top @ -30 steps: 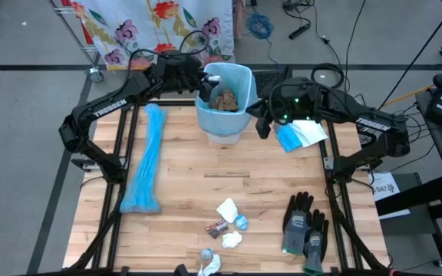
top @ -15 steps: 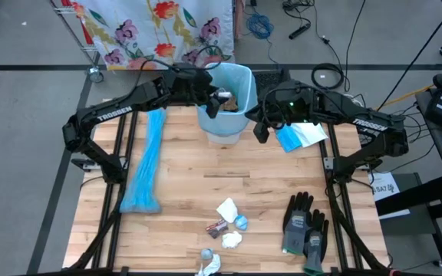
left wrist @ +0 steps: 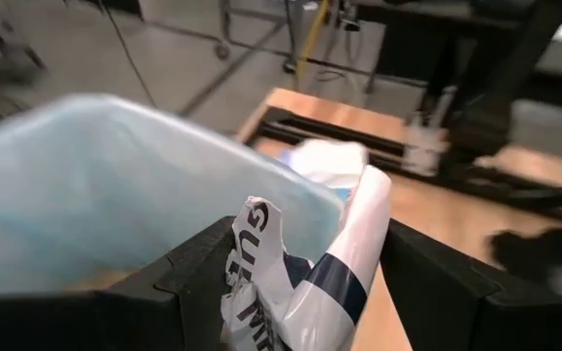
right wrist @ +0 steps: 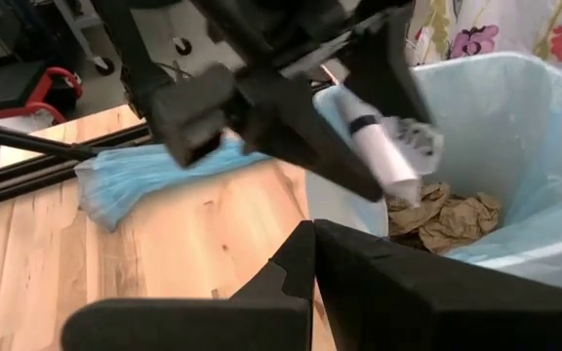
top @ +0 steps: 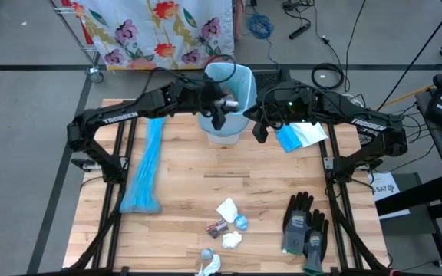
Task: Place trash/remove bag and relplace
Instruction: Put the white paper into the blue trash bag inside the white trash bin, then put the blue plastic into the blue trash bag inside the white trash bin
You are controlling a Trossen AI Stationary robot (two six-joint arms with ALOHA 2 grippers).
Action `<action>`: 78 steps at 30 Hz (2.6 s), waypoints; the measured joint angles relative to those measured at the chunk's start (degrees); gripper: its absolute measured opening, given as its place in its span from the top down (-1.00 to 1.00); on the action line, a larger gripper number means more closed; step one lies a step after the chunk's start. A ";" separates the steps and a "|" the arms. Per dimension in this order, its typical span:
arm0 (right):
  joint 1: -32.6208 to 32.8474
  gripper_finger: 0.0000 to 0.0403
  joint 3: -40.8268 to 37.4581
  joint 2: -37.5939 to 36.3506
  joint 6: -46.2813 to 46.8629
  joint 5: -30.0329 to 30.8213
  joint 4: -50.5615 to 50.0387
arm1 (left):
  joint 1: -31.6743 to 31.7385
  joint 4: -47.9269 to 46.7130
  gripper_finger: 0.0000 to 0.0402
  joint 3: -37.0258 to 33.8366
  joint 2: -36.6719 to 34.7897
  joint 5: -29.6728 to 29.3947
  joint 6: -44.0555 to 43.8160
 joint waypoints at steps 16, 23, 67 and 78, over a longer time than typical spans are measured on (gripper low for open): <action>0.00 1.00 0.00 0.00 0.67 0.06 0.29 | -3.51 6.90 -0.21 0.00 9.28 -2.23 4.56; -0.02 1.00 0.00 0.00 1.55 0.07 0.24 | -3.65 14.70 -0.21 -0.13 7.14 -4.63 12.13; -13.22 1.00 -0.02 6.11 1.59 -2.97 1.04 | 1.82 7.27 -0.21 0.02 -4.62 -4.57 13.07; -0.48 1.00 -0.02 -0.88 6.47 4.83 -9.13 | -2.90 -11.99 -0.21 0.00 -10.90 -4.77 5.47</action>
